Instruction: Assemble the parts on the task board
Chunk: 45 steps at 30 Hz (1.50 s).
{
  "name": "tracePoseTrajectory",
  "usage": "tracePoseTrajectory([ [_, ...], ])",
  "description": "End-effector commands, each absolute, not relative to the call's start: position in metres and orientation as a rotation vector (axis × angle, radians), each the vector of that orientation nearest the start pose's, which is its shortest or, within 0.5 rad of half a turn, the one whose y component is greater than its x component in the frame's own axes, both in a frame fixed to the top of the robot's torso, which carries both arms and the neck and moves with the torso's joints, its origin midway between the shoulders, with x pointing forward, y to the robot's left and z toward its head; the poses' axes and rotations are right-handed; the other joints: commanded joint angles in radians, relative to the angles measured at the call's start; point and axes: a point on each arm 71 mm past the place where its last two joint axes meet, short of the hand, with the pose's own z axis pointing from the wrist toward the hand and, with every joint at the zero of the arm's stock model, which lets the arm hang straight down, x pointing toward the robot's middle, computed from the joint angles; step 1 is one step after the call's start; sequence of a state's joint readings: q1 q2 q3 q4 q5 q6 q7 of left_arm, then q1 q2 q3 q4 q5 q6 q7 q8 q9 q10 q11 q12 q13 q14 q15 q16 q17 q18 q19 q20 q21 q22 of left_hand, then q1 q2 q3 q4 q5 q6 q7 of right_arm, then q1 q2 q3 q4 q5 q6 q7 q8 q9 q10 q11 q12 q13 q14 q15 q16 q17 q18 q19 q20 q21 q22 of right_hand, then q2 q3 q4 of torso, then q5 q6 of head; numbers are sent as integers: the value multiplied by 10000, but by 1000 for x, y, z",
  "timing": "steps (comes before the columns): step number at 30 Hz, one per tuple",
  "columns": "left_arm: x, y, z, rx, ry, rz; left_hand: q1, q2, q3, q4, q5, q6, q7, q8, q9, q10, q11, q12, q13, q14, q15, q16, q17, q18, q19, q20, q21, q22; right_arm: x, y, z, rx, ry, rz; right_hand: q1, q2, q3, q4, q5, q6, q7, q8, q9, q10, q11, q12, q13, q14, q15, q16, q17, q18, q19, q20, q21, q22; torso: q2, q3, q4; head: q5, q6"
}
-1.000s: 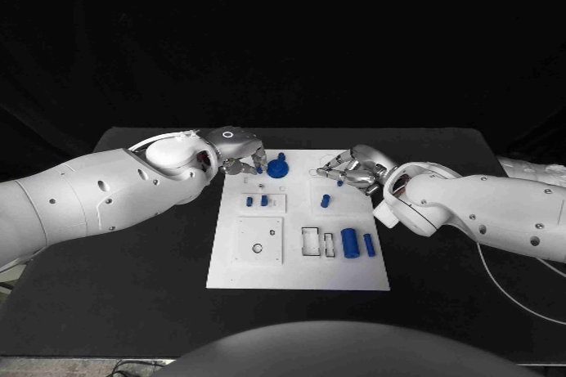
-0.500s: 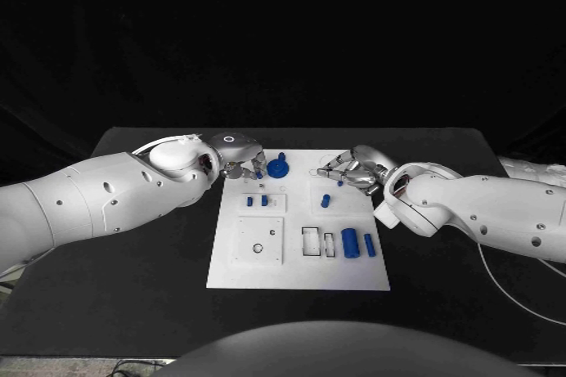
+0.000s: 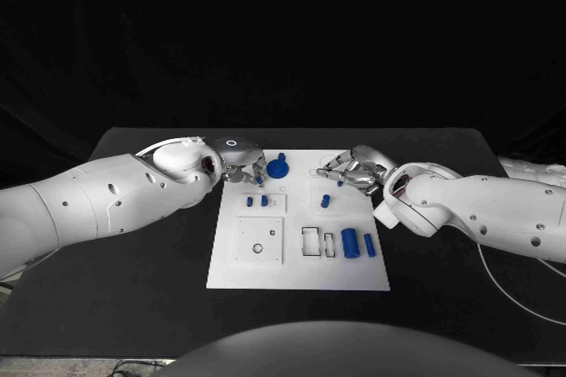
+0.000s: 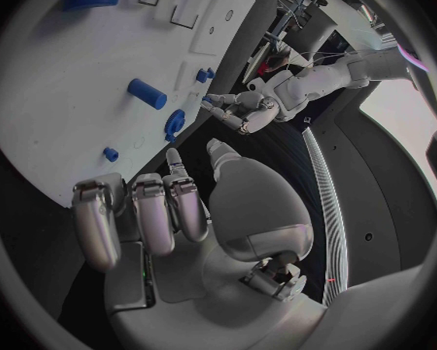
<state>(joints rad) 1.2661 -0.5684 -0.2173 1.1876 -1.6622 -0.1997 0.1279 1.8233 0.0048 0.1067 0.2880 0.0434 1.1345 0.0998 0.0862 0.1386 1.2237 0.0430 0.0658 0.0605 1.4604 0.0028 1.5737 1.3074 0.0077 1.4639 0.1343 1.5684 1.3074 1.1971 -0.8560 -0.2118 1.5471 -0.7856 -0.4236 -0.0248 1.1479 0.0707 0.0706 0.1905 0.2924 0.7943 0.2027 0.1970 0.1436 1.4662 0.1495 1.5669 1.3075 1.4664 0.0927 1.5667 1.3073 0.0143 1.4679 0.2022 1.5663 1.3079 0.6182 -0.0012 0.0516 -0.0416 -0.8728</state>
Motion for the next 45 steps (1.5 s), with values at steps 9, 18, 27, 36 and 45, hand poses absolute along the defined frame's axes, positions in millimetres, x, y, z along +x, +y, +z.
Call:
tracePoseTrajectory([
  [9,518,141,-237,7059,17707,-5961,61,25,101,8,64,42,-32,5,6,-11,17,-52,1,1104,2,-29,2634,-77,1069,-69,24,2634,455,-211,-248,4805,18881,9000,-54,-18,18,8,33,15,173,66,15,1046,35,39,2633,1043,60,41,2635,-143,1029,54,45,2629,-1,-4,-5,-2,2],
  [18,519,139,-238,7044,17774,-5860,55,7,142,8,63,30,-48,-14,-5,-44,7,-56,1,1104,-4,-29,2634,-77,1069,-69,24,2634,455,-210,-249,4841,18918,9031,-54,-18,18,8,33,15,173,66,15,1046,35,39,2633,1043,60,41,2635,-143,1029,54,45,2629,-11,1,-3,43,2],
  [27,520,138,-241,7127,17869,-5873,55,4,184,6,64,18,-53,-30,-15,-69,5,-57,0,1104,-6,-29,2634,-77,1069,-69,24,2634,455,-209,-249,4833,18967,9044,-54,-18,18,8,33,15,173,66,15,1046,35,39,2633,1043,60,41,2635,-143,1029,54,45,2629,2,-11,2,-25,2],
  [36,521,133,-244,7332,17993,-5889,64,-4,226,-2,64,13,-53,-43,-22,-92,5,-56,1,1104,-6,-29,2634,-77,1069,-69,24,2634,455,-209,-249,4835,18977,9045,-54,-18,18,8,33,15,173,66,15,1046,35,39,2633,1043,60,41,2635,-143,1029,54,45,2629,-6,-5,1,-22,2],
  [45,521,133,-244,7361,17932,-5902,53,-27,277,1,64,-20,-51,-73,-39,-132,14,-58,0,1104,-3,-29,2634,-77,1069,-69,24,2634,455,-208,-249,4811,19000,9034,-54,-18,18,8,33,15,173,66,15,1046,35,39,2633,1043,60,41,2635,-143,1029,54,45,2629,-10,5,-8,-24,2],
])
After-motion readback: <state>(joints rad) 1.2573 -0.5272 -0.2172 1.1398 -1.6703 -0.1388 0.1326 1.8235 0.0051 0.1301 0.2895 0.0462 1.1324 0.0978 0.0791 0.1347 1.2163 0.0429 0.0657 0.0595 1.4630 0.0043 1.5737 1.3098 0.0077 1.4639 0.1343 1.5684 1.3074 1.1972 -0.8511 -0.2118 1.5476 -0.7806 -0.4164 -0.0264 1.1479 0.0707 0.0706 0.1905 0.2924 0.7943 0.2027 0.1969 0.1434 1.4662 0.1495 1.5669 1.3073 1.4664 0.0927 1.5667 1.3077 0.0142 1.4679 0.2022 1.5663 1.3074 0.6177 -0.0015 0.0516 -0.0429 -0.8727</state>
